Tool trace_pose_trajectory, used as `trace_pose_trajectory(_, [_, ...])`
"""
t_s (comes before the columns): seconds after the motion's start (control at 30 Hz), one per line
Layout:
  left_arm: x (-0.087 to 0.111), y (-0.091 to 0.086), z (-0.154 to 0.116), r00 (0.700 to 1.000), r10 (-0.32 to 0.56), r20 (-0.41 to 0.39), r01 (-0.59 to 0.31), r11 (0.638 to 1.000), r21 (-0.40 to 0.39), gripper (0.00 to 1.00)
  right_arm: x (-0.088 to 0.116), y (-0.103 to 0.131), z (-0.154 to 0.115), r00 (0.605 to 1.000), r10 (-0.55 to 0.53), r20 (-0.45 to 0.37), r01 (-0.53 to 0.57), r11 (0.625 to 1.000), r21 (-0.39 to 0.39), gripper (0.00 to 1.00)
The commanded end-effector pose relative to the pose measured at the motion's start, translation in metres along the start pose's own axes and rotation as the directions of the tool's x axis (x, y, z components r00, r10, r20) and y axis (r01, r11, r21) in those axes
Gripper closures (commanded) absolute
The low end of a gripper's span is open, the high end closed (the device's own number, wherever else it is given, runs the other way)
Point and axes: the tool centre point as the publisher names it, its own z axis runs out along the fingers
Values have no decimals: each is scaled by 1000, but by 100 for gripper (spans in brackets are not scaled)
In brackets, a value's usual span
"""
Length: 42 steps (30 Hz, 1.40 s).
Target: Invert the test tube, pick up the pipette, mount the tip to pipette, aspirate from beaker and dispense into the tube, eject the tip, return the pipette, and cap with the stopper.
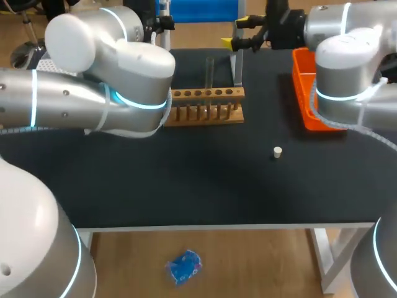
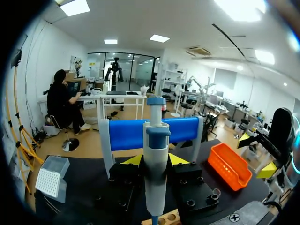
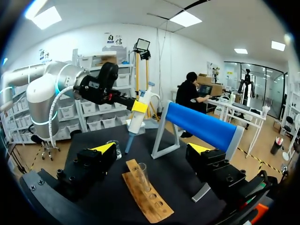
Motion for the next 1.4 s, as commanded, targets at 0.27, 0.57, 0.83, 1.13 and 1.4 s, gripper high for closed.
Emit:
trace_pose_trajectory(0.27, [-15,-11,37,998,20,58,-14,995,-99,100,-26,-1,47,999,44,9,-44,998,39,0])
trace_pose_trajectory(0.57, [-32,-15,54,993,36,109,-22,992,-126,100,-31,1,56,999,45,-8,-45,998,43,0])
trace_pose_trajectory(0.83, [-40,-21,63,990,42,138,-24,991,-129,100,-31,1,56,999,45,-8,-45,998,43,0])
trace_pose_trajectory(1.13, [-48,-21,70,983,46,177,-21,990,-140,100,-31,1,56,999,45,-8,-45,998,43,0])
trace_pose_trajectory(1.4, [-52,-23,76,981,50,189,-23,990,-142,100,-31,1,56,999,45,-8,-45,998,43,0])
